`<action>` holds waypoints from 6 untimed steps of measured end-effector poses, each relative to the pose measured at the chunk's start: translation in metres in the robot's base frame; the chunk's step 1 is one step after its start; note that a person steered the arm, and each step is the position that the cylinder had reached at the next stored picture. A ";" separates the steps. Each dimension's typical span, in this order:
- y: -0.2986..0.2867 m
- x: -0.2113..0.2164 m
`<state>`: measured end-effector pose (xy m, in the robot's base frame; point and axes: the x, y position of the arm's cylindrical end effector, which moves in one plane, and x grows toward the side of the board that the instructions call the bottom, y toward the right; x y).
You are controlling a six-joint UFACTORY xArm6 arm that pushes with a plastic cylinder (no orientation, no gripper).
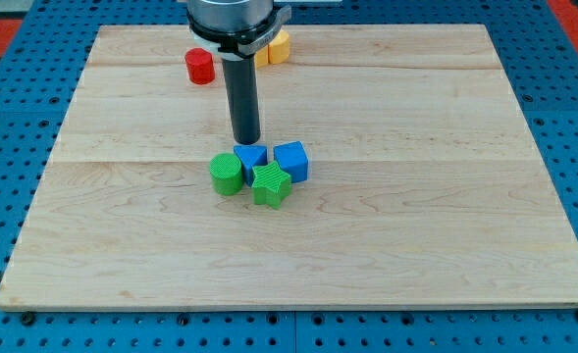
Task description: Point at the green star
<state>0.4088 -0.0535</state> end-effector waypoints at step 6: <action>0.156 0.044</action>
